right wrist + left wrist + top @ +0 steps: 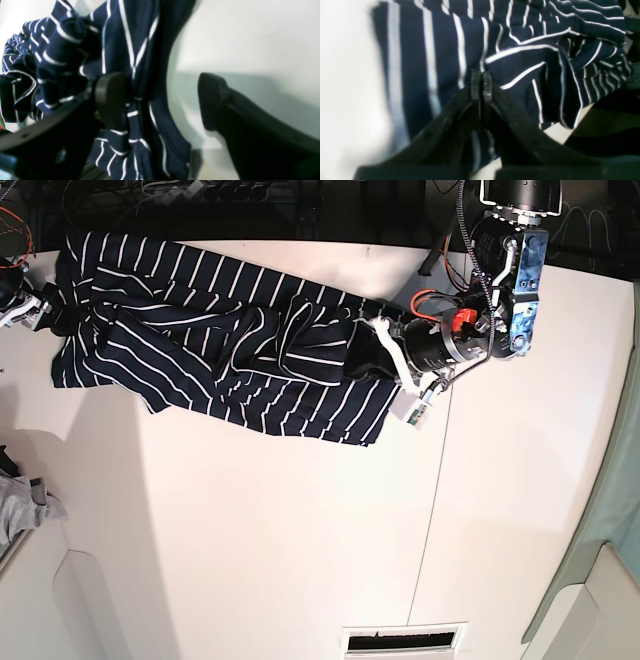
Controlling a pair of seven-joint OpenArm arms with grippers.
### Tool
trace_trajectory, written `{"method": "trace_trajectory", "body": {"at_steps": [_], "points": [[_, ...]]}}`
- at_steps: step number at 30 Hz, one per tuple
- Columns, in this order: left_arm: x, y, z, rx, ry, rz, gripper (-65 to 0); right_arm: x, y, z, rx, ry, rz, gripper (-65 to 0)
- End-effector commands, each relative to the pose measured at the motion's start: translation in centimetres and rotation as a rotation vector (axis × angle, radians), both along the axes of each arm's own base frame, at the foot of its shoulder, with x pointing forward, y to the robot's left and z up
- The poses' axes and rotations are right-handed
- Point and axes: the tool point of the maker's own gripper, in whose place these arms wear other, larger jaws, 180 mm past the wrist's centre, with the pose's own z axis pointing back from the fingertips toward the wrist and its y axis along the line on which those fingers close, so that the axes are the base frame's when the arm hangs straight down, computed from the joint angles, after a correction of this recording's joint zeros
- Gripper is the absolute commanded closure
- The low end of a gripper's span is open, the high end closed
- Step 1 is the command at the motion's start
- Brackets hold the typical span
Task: Layout the t-shirt on the table in an organized manner, then fold the t-shirt properly
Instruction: 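Lift the strip end with the left gripper and fold it toward the right gripper, then lay the folded end down and release it with the left gripper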
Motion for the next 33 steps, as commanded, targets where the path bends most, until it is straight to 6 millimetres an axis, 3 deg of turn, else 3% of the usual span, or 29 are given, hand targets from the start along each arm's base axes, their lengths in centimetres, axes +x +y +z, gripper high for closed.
{"method": "trace_trajectory", "body": {"at_steps": [1, 6, 12, 20, 24, 33], "points": [[1.2, -0.7, 1.7, -0.046, -0.057, -0.001, 0.0, 1.0, -0.9, 1.2, -0.018, -0.041, -0.003, -44.9], [0.7, -3.5, 3.3, -0.206, -0.013, 0.001, 0.0, 1.1, -1.0, 1.2, -0.02, -0.048, -0.008, -44.9], [-0.1, -6.4, 4.2, -0.283, 0.013, -0.045, 0.0, 1.3, -0.9, 1.5, -0.005, -0.059, -0.017, -44.9], [-3.8, -11.2, 3.6, -0.249, 0.061, -0.243, 0.0, 1.1, 0.2, 1.8, 0.065, -0.051, 0.0, -44.9], [-4.2, -11.7, 3.6, -0.251, 0.063, -0.263, 0.0, 0.9, 0.7, 1.5, 0.079, -0.045, 0.001, -44.9], [-4.0, -11.6, 3.5, -0.243, 0.053, -0.256, 0.0, 0.6, 4.3, 0.1, 0.174, -0.045, -0.007, -44.9]]}}
